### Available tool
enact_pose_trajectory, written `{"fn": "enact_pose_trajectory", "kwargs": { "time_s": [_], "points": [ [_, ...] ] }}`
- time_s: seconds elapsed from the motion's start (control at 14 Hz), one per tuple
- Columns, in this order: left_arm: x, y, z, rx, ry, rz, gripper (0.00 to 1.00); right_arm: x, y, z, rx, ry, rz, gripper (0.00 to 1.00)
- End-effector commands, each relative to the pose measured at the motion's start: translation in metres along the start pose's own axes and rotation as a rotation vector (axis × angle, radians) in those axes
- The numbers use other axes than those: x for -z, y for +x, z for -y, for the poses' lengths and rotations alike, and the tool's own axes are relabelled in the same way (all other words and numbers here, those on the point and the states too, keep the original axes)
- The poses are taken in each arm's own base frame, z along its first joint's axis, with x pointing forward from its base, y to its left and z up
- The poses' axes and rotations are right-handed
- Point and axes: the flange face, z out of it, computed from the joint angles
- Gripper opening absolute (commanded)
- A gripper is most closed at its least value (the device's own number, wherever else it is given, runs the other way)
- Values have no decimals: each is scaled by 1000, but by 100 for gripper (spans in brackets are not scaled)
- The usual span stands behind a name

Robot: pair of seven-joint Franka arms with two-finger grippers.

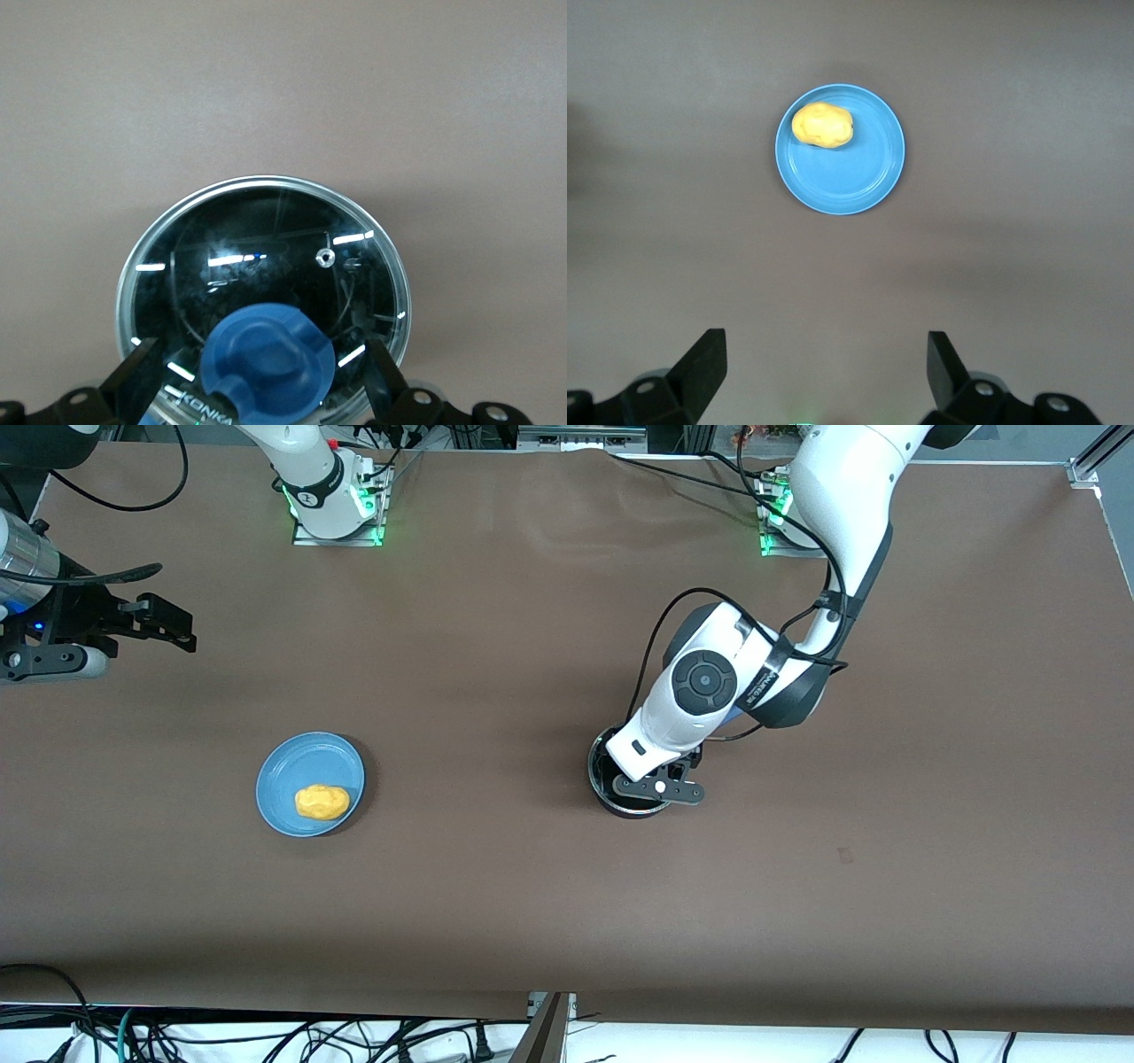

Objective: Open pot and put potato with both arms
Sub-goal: 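Lower the left gripper and grasp the blue lid knob, then lift the lid with the left gripper while the right gripper reaches the potato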

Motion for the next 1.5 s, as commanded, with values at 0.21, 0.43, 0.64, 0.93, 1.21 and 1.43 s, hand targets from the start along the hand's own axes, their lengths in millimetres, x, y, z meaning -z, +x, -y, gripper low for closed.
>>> {"fn": "enact_pose_trajectory", "kwargs": {
  "time_s": [0.21, 0.43, 0.64, 0.93, 1.21, 1.43],
  "points": [
    [-7, -8, -2, -59, 60, -29, 100, 2, -4, -3, 9, -5, -7, 100],
    [-4, -7, -2, -56, 59, -33, 83, -2, -1, -3, 12, -9, 0, 100],
    [-3, -7, -2, -56, 58, -34, 73, -73, 35, 3, 22, -11, 137, 100],
    [3, -5, -1, -55, 55, -43, 69, -104, 68, 17, 39, -12, 57, 100],
    [25, -3, 5, -57, 53, -61, 63, -207, 122, 31, 48, -13, 27, 100],
    [50, 5, 28, -98, 47, -64, 62, -285, 146, 22, 13, -18, 15, 100]
  ]
}}
